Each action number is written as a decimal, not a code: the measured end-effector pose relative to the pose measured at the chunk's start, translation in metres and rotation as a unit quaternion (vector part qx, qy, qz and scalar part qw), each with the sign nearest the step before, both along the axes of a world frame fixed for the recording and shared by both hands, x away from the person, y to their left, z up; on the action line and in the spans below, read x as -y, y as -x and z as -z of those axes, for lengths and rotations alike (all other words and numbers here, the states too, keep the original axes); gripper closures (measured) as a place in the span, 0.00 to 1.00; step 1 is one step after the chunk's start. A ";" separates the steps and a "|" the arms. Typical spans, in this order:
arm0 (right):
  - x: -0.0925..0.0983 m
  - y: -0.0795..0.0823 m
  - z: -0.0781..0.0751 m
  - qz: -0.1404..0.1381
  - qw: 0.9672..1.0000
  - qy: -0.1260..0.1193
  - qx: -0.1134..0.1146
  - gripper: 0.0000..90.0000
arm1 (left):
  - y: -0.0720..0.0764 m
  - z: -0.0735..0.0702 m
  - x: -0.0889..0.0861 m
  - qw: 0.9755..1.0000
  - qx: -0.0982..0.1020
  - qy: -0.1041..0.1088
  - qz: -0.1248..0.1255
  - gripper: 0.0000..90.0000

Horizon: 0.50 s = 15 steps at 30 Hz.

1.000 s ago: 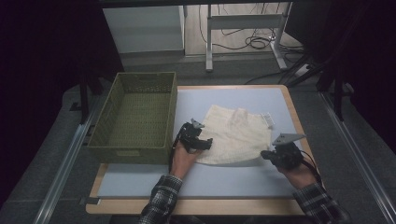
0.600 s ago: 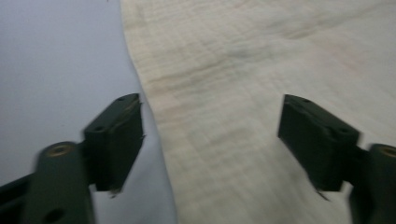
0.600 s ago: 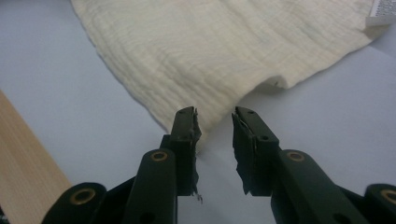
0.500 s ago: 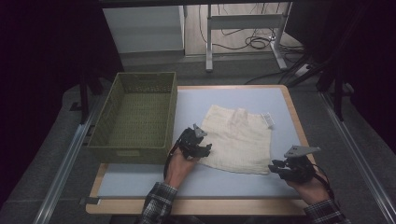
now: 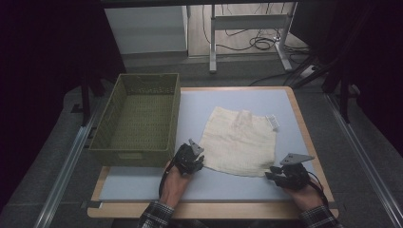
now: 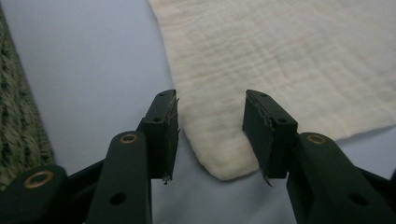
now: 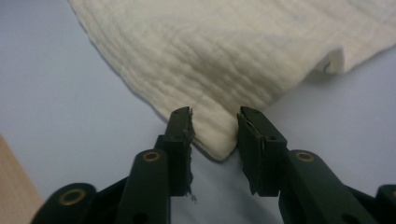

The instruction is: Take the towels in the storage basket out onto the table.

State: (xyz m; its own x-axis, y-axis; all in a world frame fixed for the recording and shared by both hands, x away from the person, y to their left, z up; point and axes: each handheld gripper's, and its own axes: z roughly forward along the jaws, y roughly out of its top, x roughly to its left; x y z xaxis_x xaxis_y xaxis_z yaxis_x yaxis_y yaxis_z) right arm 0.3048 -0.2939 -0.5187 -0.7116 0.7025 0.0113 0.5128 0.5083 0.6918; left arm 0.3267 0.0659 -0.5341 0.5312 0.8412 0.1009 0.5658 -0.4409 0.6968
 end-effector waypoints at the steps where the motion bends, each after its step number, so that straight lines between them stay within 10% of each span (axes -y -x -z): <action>1: -0.001 0.000 0.001 0.002 1.000 -0.001 0.002 0.75 | 0.000 0.001 -0.003 1.000 -0.009 0.019 -0.002 0.62; 4: -0.003 0.003 0.000 -0.003 1.000 0.004 0.002 0.95 | -0.003 0.003 -0.011 0.997 -0.030 0.068 0.005 0.74; 8: -0.005 0.005 -0.002 -0.008 1.000 0.009 -0.007 0.96 | 0.001 0.000 -0.012 0.998 -0.031 0.043 0.021 0.94; 15: 0.007 0.020 -0.015 -0.014 1.000 0.008 -0.003 0.96 | 0.018 -0.004 -0.009 0.997 -0.037 0.037 0.052 0.96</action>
State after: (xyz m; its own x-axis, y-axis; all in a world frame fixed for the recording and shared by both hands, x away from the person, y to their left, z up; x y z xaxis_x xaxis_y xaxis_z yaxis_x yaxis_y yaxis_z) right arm 0.2845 -0.3009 -0.5040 -0.7314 0.6819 0.0037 0.5014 0.5341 0.6807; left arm 0.3082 0.0749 -0.5306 0.6204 0.7843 -0.0020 0.5702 -0.4492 0.6878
